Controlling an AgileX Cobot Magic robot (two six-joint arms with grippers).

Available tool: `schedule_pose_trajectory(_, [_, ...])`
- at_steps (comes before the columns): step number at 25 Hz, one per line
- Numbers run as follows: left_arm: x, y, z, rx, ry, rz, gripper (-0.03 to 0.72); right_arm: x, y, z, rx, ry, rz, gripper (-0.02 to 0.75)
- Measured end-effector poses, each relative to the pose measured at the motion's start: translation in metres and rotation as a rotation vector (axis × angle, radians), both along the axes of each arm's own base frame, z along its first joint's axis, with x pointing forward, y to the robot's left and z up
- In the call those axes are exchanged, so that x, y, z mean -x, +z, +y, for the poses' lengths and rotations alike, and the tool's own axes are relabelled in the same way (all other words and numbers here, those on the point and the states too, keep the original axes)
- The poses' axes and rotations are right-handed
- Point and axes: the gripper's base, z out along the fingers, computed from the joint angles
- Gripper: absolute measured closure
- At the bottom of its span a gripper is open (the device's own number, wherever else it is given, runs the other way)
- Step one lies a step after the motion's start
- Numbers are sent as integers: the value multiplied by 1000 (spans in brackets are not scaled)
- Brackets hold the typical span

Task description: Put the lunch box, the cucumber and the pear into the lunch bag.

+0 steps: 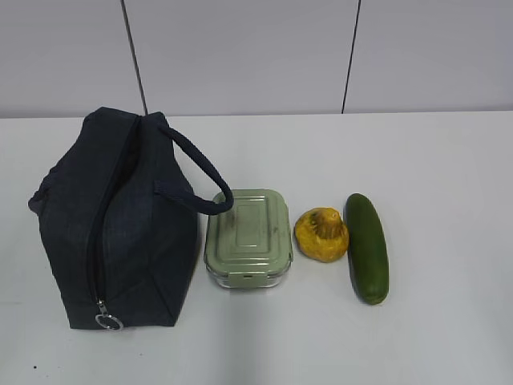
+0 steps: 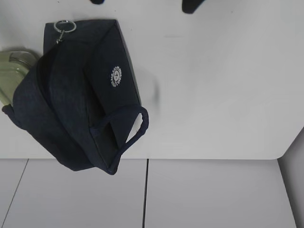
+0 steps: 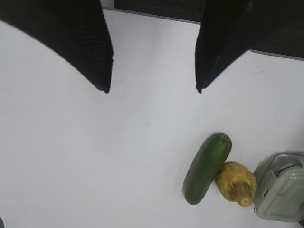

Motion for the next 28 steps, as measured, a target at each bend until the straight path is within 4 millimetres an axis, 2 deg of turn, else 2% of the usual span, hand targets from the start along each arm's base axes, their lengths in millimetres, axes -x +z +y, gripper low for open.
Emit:
schedule_pose_trajectory(25, [0,0,0,0,0,0,379,0,0,0,-2,1,-3,300])
schedule_pose_trajectory(28, [0,0,0,0,0,0,379,-9,4,2,-8,7,37,300])
